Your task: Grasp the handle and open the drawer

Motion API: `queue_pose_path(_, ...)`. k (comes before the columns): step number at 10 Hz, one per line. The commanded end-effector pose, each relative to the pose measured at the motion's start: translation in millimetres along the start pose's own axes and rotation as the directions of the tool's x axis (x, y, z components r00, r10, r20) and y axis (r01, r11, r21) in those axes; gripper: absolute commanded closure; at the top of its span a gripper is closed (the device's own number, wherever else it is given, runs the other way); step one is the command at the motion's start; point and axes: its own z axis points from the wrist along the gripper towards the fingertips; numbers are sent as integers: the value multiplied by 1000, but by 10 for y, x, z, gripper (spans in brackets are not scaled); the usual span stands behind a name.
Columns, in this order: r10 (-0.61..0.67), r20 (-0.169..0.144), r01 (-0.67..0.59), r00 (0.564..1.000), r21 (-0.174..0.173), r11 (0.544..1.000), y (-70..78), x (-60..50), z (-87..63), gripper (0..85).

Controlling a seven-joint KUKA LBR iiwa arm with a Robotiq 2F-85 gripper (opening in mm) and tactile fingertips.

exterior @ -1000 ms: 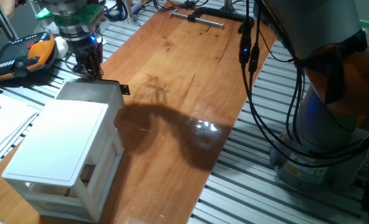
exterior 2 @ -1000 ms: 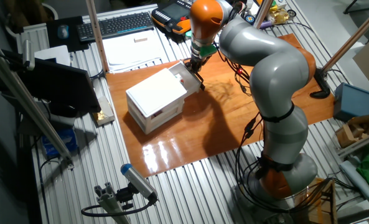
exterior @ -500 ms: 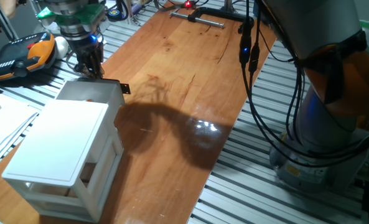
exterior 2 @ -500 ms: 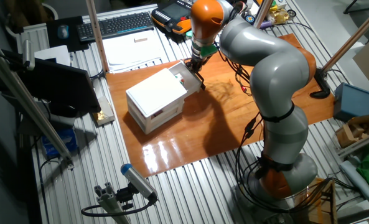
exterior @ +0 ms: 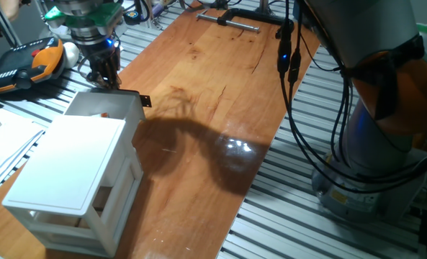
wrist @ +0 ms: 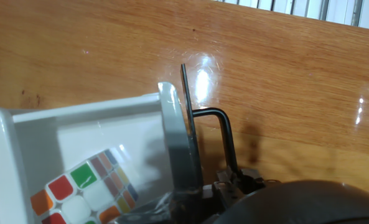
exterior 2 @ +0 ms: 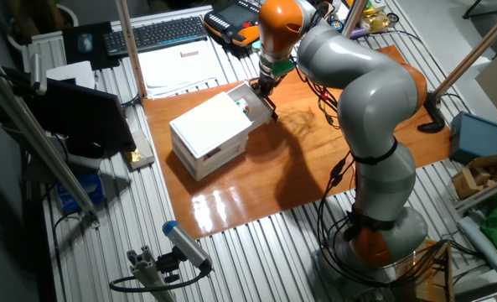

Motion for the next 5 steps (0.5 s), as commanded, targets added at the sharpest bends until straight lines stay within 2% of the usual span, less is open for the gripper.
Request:
queue_pose_path(1,-3,0,3,1000,2,1000,-11,-2,0,843)
queue_pose_path(5,-8,-1,8,1000,0,1000,-37,-3,1,843)
